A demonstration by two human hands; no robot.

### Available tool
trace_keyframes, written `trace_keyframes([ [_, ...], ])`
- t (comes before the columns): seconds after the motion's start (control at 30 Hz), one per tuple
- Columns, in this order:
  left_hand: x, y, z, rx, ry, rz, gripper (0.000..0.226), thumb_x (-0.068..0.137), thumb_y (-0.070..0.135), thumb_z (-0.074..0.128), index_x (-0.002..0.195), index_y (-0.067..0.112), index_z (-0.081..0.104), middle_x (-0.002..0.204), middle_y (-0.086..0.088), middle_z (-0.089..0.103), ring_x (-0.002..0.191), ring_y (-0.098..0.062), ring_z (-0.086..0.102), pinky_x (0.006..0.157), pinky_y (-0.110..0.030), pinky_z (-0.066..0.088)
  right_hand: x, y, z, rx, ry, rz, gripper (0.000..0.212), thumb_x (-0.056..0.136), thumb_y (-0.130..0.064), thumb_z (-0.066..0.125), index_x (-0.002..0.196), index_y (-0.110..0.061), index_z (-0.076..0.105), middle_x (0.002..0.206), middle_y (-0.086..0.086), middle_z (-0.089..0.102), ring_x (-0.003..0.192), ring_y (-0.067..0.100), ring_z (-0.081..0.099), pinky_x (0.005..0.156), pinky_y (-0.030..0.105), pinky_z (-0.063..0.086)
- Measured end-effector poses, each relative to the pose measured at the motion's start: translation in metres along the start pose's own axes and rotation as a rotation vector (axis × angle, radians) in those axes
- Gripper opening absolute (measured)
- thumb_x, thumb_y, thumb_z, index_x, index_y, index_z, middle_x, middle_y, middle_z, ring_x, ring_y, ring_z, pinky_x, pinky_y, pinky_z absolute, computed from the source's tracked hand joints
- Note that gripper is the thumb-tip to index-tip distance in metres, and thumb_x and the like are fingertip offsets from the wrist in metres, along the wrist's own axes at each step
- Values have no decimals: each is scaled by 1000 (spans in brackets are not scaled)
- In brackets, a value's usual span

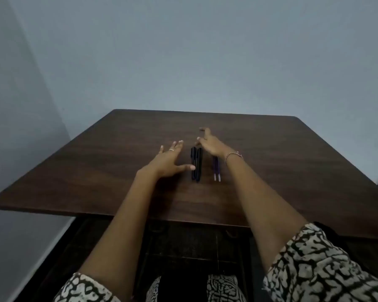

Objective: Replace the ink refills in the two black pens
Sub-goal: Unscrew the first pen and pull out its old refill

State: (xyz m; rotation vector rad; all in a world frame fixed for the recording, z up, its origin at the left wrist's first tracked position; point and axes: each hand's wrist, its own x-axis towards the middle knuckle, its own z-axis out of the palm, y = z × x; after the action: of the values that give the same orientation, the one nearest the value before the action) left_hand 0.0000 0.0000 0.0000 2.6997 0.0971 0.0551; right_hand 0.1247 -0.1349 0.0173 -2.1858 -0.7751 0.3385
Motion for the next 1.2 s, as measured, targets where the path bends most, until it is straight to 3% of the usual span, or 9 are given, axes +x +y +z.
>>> trace_keyframes([
  [0.2, -4, 8, -8, -29, -38, 7, 118, 68, 53, 73, 149, 18, -4, 158, -4, -3, 142, -13, -14, 110, -36, -19, -1, -6, -3, -101, -18, 16, 51, 99, -12, 30, 146, -7, 12, 125, 21, 59, 122, 32, 51, 104, 36, 34],
  [0.33, -1, 8, -9, -28, -63, 39, 124, 60, 47, 81, 150, 19, -2, 158, -1, -4, 130, 0, -16, 102, -28, -21, 3, -6, -4, -115, -25, 16, 50, 98, -11, 30, 145, -6, 13, 125, 23, 58, 122, 33, 51, 108, 43, 33],
  [0.47, 2, 8, -5, -40, -82, 42, 126, 60, 42, 83, 150, 18, -1, 158, -1, -3, 128, 1, -16, 103, -30, -21, 9, -2, -3, -163, 10, 45, 51, 97, -15, 32, 145, -12, 17, 128, 15, 60, 133, 30, 41, 116, 55, 6],
  [0.57, 1, 5, -2, -85, -79, 36, 124, 60, 37, 84, 150, 19, 0, 158, 0, -3, 126, 0, -17, 107, -32, -17, 12, 1, -3, -239, 40, 44, 50, 97, -16, 31, 145, -12, 20, 126, 12, 62, 138, 28, 35, 113, 54, -11],
  [0.7, -2, 3, -1, -177, -56, 6, 121, 62, 34, 84, 150, 23, 0, 158, -1, -4, 119, -3, -15, 106, -32, -14, 15, 2, -1, -278, 50, 36, 48, 97, -15, 30, 145, -9, 23, 126, 11, 62, 139, 26, 33, 114, 52, -12],
  [0.9, -1, -2, 2, -158, 5, 39, 123, 64, 40, 82, 149, 17, -4, 158, -4, -3, 139, -9, -17, 109, -36, -19, 15, 4, -1, -281, 52, 12, 49, 98, -16, 30, 146, -12, 23, 122, 9, 65, 137, 27, 36, 113, 55, -11],
  [1.03, 1, -2, 3, -220, 131, 40, 125, 62, 40, 82, 149, 22, -6, 156, 5, -6, 121, -2, -21, 100, -32, -18, 15, 4, -3, -239, 131, -72, 53, 98, -32, 44, 145, -15, 25, 128, 5, 62, 131, 25, 45, 115, 56, 13],
  [1.1, 7, -1, 1, -165, 210, 64, 127, 62, 43, 81, 148, 21, -9, 156, 5, -8, 126, -2, -23, 103, -34, -20, 13, 2, -7, -121, 189, -146, 62, 92, -37, 56, 143, -16, 27, 126, 4, 63, 120, 23, 55, 107, 48, 35],
  [1.2, 20, 4, -1, -82, 317, 122, 128, 62, 48, 79, 147, 19, -11, 157, 4, -10, 137, -3, -19, 109, -37, -21, 10, -1, -14, 127, 283, -212, 76, 83, -30, 70, 143, -18, 25, 124, 1, 60, 91, 15, 64, 86, 26, 47],
])
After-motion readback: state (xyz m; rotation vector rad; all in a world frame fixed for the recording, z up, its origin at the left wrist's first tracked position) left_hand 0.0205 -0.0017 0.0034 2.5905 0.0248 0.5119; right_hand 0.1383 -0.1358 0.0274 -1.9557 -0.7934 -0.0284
